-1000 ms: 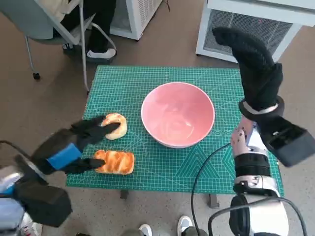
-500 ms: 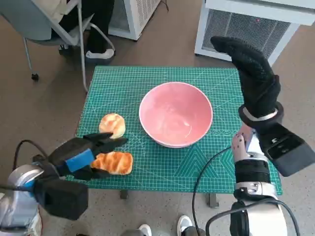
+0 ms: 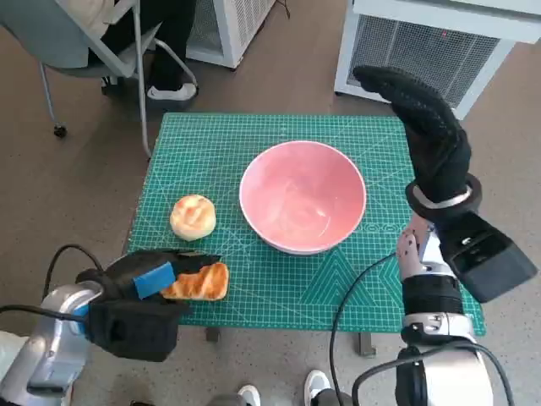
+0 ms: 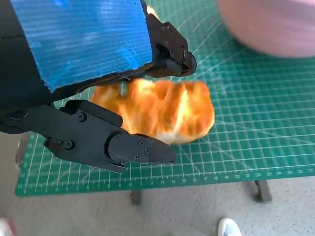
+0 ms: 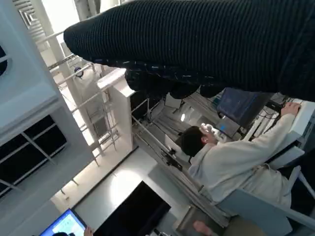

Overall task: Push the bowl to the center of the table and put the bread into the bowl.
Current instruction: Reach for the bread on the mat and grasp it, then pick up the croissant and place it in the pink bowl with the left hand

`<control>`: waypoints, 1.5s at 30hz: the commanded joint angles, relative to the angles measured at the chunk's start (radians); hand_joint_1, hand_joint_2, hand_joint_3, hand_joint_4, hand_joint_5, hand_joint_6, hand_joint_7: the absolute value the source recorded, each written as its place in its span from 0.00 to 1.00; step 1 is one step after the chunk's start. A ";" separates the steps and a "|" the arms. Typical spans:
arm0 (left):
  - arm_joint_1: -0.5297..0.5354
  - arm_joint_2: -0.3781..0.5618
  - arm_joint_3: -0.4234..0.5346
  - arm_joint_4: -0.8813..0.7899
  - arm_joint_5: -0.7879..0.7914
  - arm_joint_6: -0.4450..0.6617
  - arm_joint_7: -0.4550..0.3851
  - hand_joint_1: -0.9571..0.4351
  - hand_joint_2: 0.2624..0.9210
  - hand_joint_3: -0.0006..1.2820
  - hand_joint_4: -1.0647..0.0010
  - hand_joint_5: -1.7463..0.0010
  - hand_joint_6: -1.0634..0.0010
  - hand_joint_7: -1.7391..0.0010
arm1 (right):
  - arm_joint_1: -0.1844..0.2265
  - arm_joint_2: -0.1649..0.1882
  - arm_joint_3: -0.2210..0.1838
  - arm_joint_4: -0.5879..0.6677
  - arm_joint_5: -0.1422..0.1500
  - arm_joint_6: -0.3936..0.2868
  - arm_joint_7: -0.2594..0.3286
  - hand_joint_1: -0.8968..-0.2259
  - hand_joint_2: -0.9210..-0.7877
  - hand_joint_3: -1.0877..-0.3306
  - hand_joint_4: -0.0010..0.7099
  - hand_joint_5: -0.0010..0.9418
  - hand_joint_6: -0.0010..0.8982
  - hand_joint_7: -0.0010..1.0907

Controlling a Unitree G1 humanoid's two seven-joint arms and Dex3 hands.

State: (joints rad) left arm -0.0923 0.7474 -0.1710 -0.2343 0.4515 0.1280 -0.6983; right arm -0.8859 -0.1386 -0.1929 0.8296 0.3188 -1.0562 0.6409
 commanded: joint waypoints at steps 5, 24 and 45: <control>0.020 -0.030 -0.014 0.034 0.023 -0.021 0.077 0.52 1.00 0.05 0.37 0.90 0.43 0.90 | 0.029 -0.003 0.003 0.000 0.000 0.005 -0.008 0.51 0.00 0.47 0.37 0.00 0.31 0.11; -0.012 -0.036 0.127 0.032 -0.128 -0.222 0.186 0.69 1.00 0.13 0.41 0.27 0.55 0.28 | 0.042 -0.001 0.002 -0.003 0.012 0.002 -0.004 0.53 0.00 0.46 0.37 0.00 0.31 0.12; -0.441 -0.216 0.167 -0.011 -0.122 -0.249 0.410 0.69 1.00 0.07 0.34 0.33 0.48 0.30 | 0.056 -0.014 0.004 -0.029 0.017 -0.002 -0.009 0.53 0.00 0.46 0.37 0.00 0.30 0.13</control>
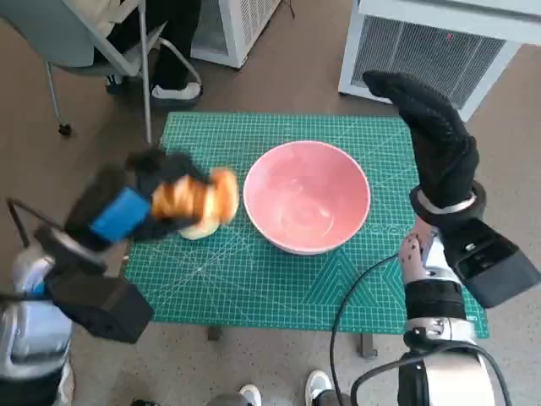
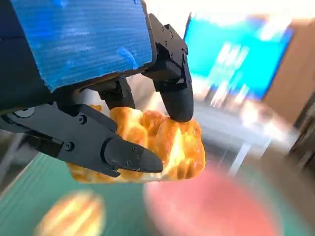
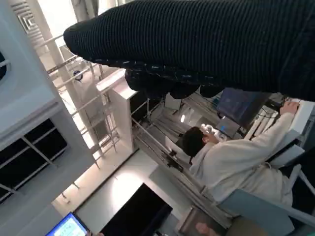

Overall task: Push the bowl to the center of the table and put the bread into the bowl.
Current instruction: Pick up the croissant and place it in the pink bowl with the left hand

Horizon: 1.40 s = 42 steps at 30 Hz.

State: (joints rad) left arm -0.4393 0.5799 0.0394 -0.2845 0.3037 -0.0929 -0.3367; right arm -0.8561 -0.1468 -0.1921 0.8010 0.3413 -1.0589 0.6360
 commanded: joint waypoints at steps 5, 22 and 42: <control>-0.219 -0.102 -0.118 0.113 0.070 -0.047 0.072 0.69 1.00 0.05 0.31 0.36 0.45 0.31 | 0.029 -0.007 0.003 -0.004 -0.007 0.001 -0.008 0.52 0.00 0.46 0.37 0.00 0.30 0.13; -0.484 -0.238 -0.323 0.595 0.151 -0.127 0.046 0.69 1.00 0.06 0.31 0.37 0.48 0.29 | 0.059 -0.009 0.007 -0.056 0.001 0.020 -0.020 0.50 0.00 0.46 0.37 0.00 0.29 0.14; -0.534 -0.221 -0.362 0.826 0.096 -0.135 -0.209 0.44 1.00 0.02 0.85 1.00 0.77 0.87 | 0.104 -0.027 0.008 -0.128 -0.027 0.054 -0.075 0.48 0.00 0.46 0.37 0.00 0.29 0.16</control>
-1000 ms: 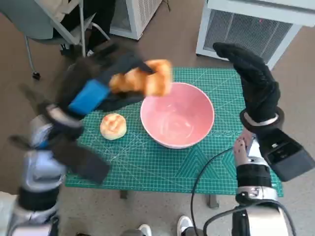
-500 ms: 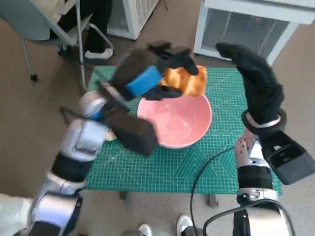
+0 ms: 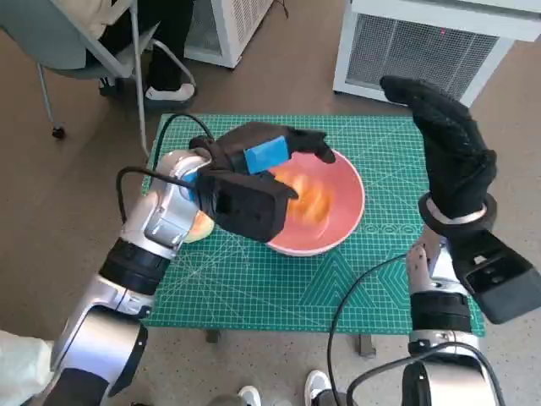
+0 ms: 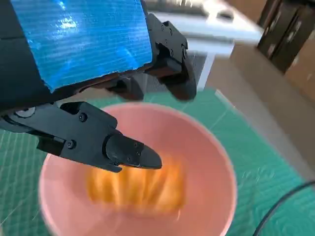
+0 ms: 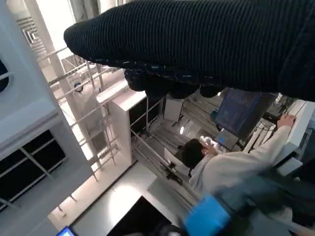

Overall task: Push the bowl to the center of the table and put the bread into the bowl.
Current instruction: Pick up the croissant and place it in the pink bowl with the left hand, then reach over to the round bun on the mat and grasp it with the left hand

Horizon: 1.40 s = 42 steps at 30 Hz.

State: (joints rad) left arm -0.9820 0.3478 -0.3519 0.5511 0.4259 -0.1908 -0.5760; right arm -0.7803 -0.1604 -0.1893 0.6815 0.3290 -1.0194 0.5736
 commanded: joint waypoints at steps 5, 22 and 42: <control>0.030 0.035 0.063 -0.032 -0.046 -0.091 0.062 0.44 1.00 0.02 0.92 1.00 0.81 0.92 | 0.029 -0.013 0.005 -0.010 -0.020 0.016 -0.020 0.49 0.00 0.46 0.37 0.00 0.29 0.16; 0.189 0.260 0.264 -0.179 -0.143 -0.243 0.106 0.46 1.00 0.00 0.80 0.99 0.70 0.96 | 0.034 -0.001 0.015 -0.018 -0.019 0.011 -0.030 0.48 0.00 0.47 0.38 0.00 0.28 0.18; 0.276 0.381 0.257 0.027 -0.120 -0.182 0.055 0.47 1.00 0.02 0.79 1.00 0.69 0.98 | 0.026 0.004 0.020 -0.003 -0.025 0.008 -0.038 0.49 0.00 0.48 0.38 0.00 0.28 0.20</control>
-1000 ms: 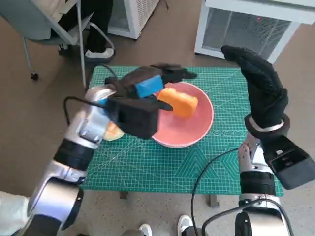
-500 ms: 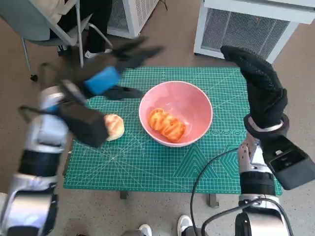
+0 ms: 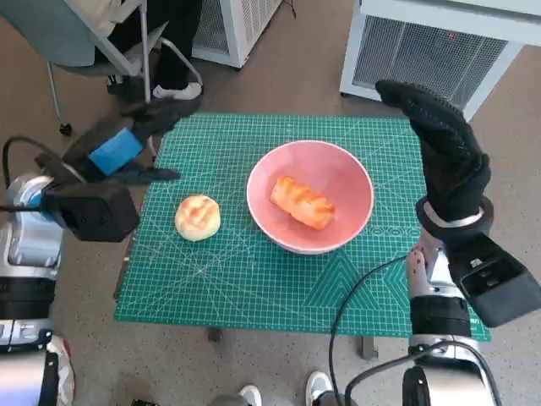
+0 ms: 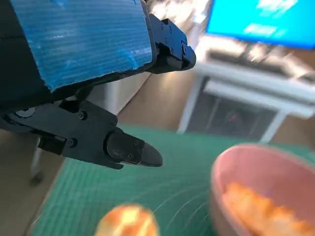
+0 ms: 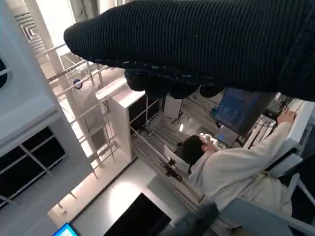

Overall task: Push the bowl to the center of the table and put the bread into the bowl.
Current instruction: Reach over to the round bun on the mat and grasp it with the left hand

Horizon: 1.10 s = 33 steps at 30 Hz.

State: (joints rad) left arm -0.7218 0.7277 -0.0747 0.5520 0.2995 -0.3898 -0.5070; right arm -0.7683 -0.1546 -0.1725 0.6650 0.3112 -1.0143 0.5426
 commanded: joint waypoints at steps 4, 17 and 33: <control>0.016 -0.009 -0.051 0.057 0.031 0.025 -0.011 0.47 0.99 0.01 0.79 1.00 0.68 0.98 | 0.009 -0.003 0.003 0.024 -0.005 0.001 -0.004 0.49 0.00 0.48 0.39 0.00 0.28 0.20; -0.028 -0.068 -0.163 0.243 0.123 0.024 0.026 0.48 0.98 0.00 0.79 1.00 0.66 0.99 | 0.007 -0.010 0.008 0.025 0.005 0.000 0.010 0.49 0.00 0.48 0.39 0.00 0.27 0.21; -0.080 -0.147 -0.243 0.405 0.179 0.069 0.040 0.52 0.99 0.00 0.73 0.99 0.63 0.99 | 0.010 -0.027 0.008 0.019 0.005 0.000 0.014 0.48 0.00 0.47 0.39 0.00 0.26 0.22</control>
State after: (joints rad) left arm -0.7848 0.5967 -0.3013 0.9355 0.4656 -0.3431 -0.4653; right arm -0.7703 -0.1678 -0.1657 0.6772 0.3135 -1.0175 0.5459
